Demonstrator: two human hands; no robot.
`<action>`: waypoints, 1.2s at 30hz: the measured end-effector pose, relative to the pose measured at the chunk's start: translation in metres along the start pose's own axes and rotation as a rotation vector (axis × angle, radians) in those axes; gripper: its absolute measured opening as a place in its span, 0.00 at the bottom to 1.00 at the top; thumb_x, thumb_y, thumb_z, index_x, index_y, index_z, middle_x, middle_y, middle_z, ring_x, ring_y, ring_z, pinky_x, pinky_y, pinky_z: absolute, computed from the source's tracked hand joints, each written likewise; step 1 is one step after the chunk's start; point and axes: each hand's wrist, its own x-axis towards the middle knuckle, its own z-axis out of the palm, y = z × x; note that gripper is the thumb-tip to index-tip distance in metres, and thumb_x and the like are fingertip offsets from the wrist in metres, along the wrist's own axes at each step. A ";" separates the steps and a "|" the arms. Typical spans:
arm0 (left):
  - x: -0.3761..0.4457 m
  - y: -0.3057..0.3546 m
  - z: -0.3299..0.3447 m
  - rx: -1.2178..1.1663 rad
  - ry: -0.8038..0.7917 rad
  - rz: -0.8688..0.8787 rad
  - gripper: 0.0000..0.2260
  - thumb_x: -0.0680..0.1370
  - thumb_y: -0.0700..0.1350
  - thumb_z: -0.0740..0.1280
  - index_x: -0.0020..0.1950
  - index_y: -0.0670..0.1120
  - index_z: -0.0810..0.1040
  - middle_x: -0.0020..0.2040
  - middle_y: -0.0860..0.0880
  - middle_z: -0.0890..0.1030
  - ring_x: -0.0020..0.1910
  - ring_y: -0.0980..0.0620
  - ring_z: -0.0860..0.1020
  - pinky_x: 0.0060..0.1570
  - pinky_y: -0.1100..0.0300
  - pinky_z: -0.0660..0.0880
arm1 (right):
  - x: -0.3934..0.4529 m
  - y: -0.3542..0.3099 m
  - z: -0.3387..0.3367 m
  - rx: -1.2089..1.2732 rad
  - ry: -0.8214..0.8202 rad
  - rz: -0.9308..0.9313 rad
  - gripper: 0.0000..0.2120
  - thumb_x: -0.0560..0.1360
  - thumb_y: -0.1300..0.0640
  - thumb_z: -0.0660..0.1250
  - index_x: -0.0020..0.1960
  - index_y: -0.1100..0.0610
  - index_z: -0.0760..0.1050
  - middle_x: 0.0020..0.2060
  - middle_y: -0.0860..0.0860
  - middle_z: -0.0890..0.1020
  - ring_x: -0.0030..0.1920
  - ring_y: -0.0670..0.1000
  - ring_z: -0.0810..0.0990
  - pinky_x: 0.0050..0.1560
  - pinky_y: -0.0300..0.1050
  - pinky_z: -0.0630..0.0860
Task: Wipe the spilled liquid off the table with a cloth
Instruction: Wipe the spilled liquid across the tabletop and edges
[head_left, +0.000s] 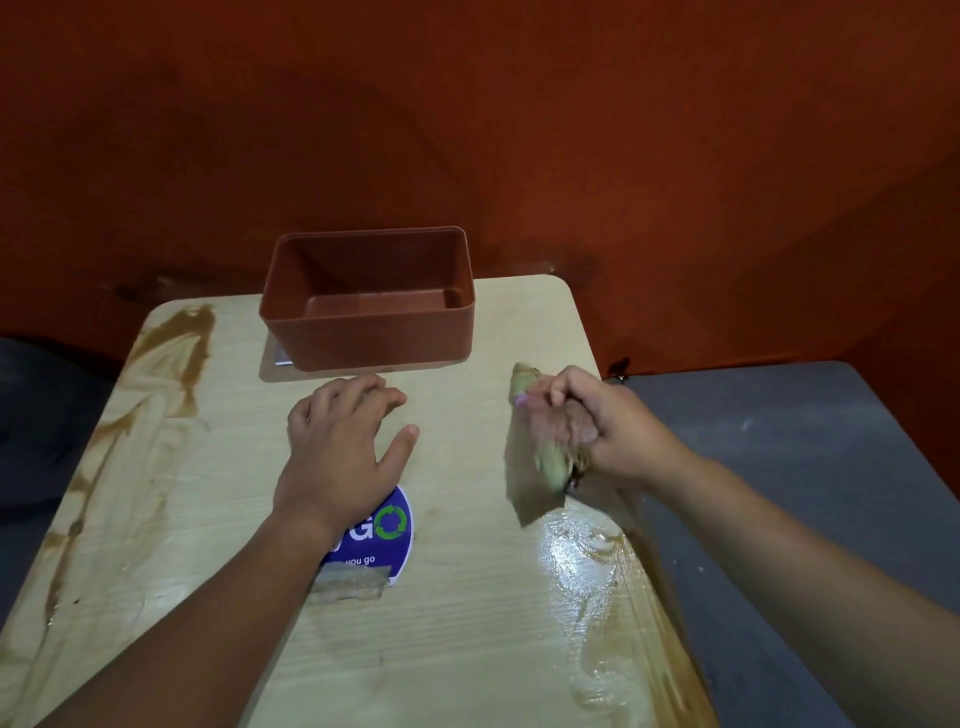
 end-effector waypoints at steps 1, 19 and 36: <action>0.000 0.000 0.000 0.000 0.001 0.002 0.18 0.81 0.65 0.58 0.66 0.60 0.75 0.69 0.58 0.73 0.71 0.52 0.67 0.72 0.45 0.60 | -0.011 -0.002 0.008 -0.022 -0.027 -0.052 0.09 0.77 0.53 0.69 0.47 0.48 0.68 0.43 0.41 0.84 0.42 0.40 0.82 0.40 0.43 0.78; 0.000 0.000 0.002 0.010 0.022 0.010 0.17 0.81 0.65 0.58 0.65 0.60 0.76 0.68 0.58 0.74 0.70 0.52 0.68 0.71 0.45 0.61 | 0.015 -0.009 -0.016 -0.674 0.119 0.084 0.26 0.78 0.55 0.64 0.73 0.38 0.64 0.56 0.54 0.74 0.50 0.63 0.78 0.42 0.52 0.76; 0.000 0.001 0.000 0.015 0.006 -0.003 0.19 0.81 0.66 0.58 0.66 0.60 0.75 0.69 0.59 0.73 0.70 0.53 0.67 0.72 0.47 0.60 | 0.037 -0.036 0.051 -0.625 0.316 0.255 0.25 0.76 0.49 0.71 0.69 0.51 0.66 0.61 0.59 0.67 0.51 0.64 0.72 0.45 0.54 0.71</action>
